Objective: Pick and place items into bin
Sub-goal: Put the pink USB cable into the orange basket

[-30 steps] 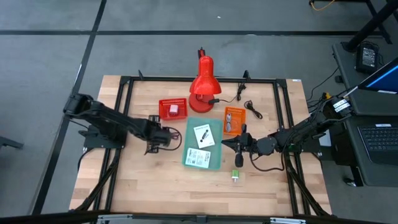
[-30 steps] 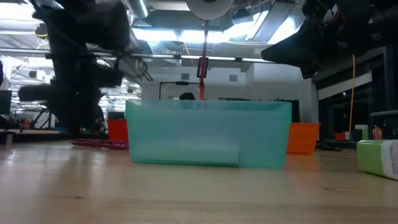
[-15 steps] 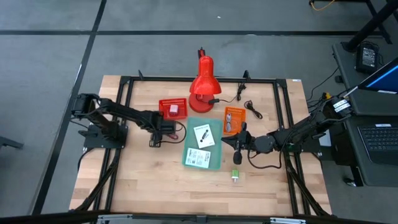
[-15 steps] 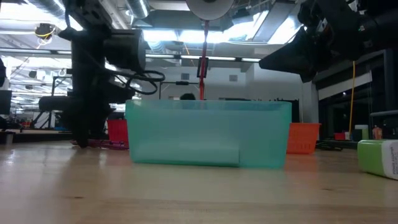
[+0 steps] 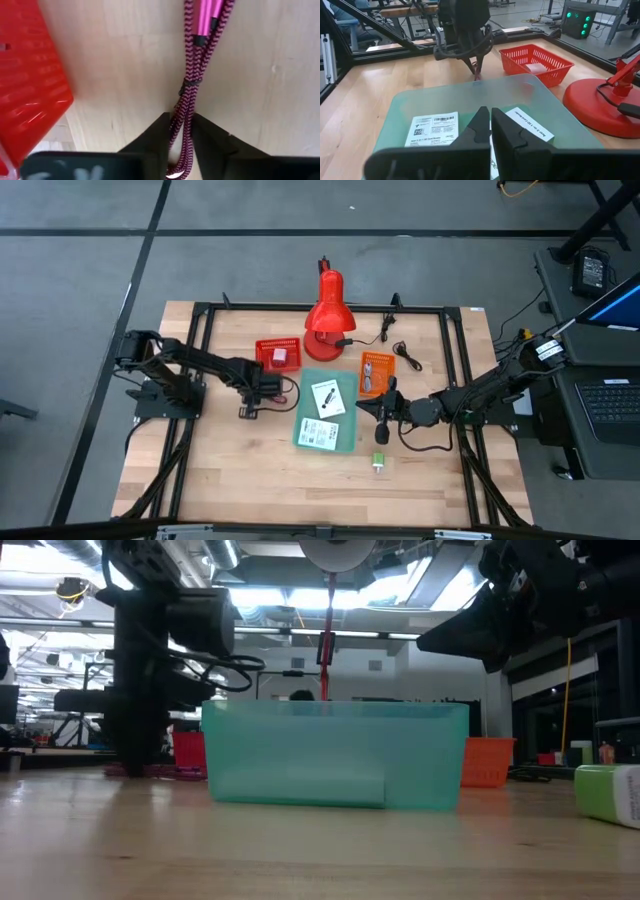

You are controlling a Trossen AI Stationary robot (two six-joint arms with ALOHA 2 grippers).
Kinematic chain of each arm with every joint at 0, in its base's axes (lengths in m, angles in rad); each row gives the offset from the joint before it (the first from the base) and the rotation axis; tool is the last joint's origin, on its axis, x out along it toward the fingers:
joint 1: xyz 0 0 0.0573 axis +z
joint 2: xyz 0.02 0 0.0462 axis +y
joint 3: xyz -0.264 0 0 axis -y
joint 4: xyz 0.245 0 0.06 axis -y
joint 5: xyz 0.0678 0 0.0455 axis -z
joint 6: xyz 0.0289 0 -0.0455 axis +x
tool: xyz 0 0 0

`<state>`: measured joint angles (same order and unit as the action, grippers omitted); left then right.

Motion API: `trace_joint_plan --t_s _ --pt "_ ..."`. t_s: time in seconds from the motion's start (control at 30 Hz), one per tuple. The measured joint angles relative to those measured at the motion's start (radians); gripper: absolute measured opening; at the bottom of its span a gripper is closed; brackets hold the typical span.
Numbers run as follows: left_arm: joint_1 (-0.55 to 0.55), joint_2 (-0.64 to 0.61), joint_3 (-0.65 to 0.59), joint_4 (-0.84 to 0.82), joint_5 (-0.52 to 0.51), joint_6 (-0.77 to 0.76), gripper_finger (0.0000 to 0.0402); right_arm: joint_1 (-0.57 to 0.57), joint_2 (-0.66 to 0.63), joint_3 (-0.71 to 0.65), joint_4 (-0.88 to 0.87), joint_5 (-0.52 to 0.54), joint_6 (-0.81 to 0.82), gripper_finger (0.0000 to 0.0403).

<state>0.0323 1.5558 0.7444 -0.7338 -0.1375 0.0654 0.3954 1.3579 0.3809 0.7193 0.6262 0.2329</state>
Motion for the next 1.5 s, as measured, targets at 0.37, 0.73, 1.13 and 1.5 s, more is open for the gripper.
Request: trace_joint_plan --t_s 0.37,0.73,1.13,1.5 --pt "-0.049 -0.113 -0.005 0.0 0.022 -0.053 0.0014 0.0 0.0 0.0 -0.004 0.0 0.002 0.0" --pt "-0.124 -0.357 -0.005 0.157 0.013 -0.095 0.0009 0.0 0.013 0.0 -0.004 0.0 0.009 0.0" --pt "-0.196 -0.376 -0.003 0.581 0.088 -0.021 0.001 0.0 0.024 0.0 0.062 -0.001 0.06 0.0" --pt "-0.196 -0.195 -0.002 0.922 0.114 -0.044 0.001 0.0 0.024 0.009 0.15 -0.035 0.051 0.0031"
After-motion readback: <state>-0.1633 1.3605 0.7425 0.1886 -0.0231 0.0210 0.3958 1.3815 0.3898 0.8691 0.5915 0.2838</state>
